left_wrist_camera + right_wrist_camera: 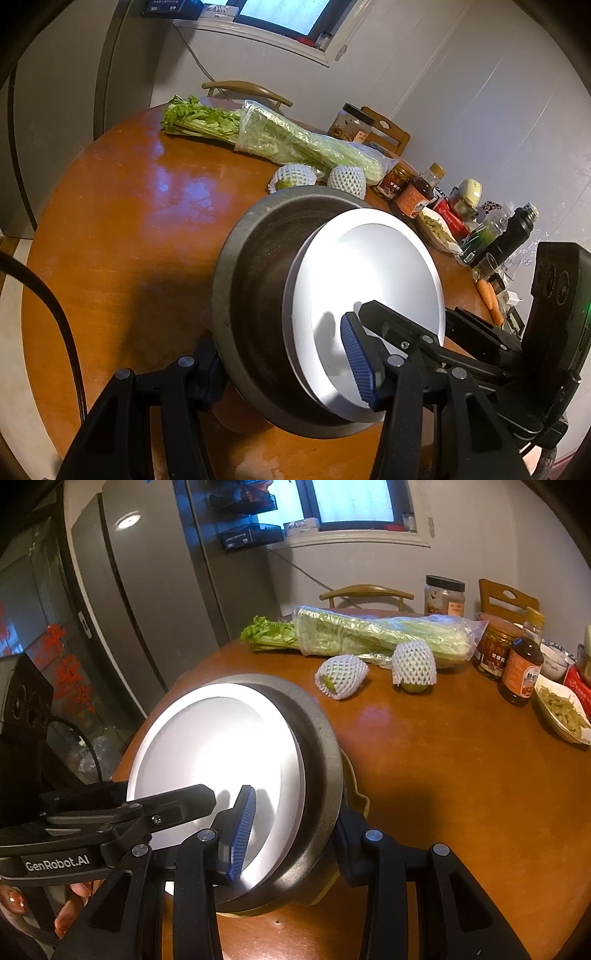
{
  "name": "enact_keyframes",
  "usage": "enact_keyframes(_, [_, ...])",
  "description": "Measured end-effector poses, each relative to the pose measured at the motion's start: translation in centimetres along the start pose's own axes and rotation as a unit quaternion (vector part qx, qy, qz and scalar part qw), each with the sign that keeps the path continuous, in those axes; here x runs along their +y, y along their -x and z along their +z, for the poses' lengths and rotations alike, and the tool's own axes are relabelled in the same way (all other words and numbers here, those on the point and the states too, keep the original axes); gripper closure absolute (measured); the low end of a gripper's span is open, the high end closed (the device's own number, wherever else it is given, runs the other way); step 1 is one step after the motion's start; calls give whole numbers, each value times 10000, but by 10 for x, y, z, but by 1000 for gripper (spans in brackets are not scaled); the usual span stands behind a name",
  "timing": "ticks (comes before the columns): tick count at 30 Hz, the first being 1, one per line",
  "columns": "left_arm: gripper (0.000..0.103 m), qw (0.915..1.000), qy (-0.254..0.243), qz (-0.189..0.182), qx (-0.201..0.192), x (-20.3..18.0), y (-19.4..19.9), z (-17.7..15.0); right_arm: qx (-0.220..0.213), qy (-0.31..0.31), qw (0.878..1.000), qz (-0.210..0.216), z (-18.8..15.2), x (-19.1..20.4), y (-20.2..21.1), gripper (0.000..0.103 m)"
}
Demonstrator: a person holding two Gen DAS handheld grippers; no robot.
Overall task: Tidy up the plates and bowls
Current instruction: 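Carry the steel bowl with the left gripper over the grey tray stack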
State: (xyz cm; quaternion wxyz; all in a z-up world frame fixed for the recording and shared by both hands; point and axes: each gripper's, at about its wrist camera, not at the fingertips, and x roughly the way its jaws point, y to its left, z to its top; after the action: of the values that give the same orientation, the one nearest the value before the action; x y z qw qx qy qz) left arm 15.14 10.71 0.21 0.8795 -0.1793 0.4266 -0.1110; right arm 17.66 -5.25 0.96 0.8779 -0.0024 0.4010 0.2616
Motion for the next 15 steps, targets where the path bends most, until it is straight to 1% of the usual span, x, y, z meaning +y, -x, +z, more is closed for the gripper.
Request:
enact_keyframes(9, [48,10000,-54,74,-16,1,1,0,123,-50,9999,-78,0,-1,-7,61])
enact_keyframes(15, [47,9999,-99,104,-60,0,2,0,157,-109,9998,-98,0,-4,-8,59])
